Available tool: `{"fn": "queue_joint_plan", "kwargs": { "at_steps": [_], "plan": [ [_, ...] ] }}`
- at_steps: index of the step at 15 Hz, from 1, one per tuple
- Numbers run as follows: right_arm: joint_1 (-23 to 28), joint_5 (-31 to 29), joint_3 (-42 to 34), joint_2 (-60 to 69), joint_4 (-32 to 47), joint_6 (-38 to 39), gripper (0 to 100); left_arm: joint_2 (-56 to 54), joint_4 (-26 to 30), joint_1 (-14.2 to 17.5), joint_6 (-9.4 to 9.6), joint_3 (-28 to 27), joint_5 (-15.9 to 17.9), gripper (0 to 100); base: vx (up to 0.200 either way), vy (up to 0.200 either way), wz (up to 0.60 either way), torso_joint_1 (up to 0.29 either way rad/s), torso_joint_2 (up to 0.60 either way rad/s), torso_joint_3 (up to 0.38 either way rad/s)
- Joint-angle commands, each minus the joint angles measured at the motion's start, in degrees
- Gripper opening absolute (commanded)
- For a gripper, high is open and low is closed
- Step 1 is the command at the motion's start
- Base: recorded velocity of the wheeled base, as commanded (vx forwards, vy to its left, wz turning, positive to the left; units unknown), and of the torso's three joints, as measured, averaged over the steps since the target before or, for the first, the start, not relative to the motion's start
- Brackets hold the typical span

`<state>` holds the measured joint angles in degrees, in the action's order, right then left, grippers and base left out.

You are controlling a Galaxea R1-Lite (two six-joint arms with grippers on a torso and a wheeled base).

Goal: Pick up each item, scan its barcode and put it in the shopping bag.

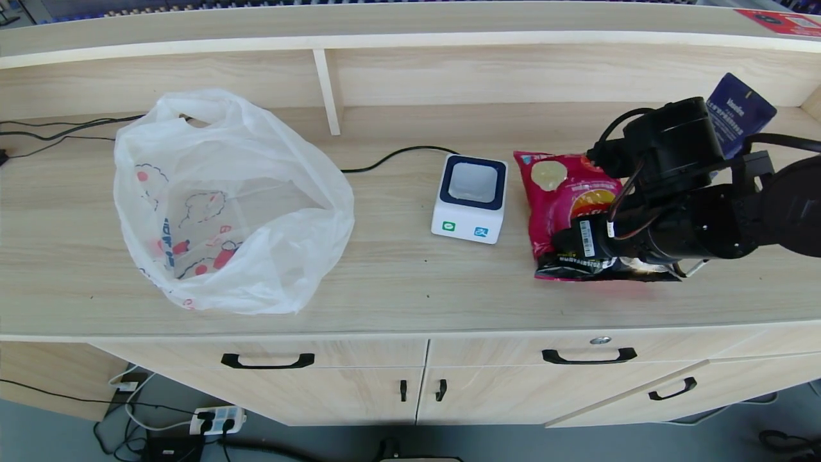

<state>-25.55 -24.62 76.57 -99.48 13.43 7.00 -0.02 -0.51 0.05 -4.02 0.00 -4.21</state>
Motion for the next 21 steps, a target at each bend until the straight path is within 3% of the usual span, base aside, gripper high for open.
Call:
{"fn": "queue_joint_plan", "kwargs": {
  "at_steps": [1, 11, 15, 17, 21],
  "plan": [
    [-1.7, -0.1, -2.1, 1.7, -0.1, 1.4, 0, 0.0, 0.0, 0.0, -0.02, 0.0, 0.0, 100, 0.0, 0.0, 0.0, 0.0, 0.0, 0.0],
    [-4.2, 1.9, -5.9, 11.4, -3.8, 2.6, 0, 0.0, 0.0, 0.0, -0.02, 0.0, 0.0, 100, 0.0, 0.0, 0.0, 0.0, 0.0, 0.0],
    [-4.9, 1.8, -11.4, 21.9, -4.0, 5.7, 0, 0.0, 0.0, 0.0, -0.02, 0.0, 0.0, 100, 0.0, 0.0, 0.0, 0.0, 0.0, 0.0],
    [-10.0, 1.8, -17.9, 28.9, -9.8, 6.0, 0, 0.0, 0.0, 0.0, -0.02, 0.0, 0.0, 100, 0.0, 0.0, 0.0, 0.0, 0.0, 0.0],
    [-22.1, 3.2, -34.1, 34.7, -34.1, 11.5, 0, 0.0, 0.0, 0.0, -0.02, 0.0, 0.0, 100, 0.0, 0.0, 0.0, 0.0, 0.0, 0.0]
  ]
}}
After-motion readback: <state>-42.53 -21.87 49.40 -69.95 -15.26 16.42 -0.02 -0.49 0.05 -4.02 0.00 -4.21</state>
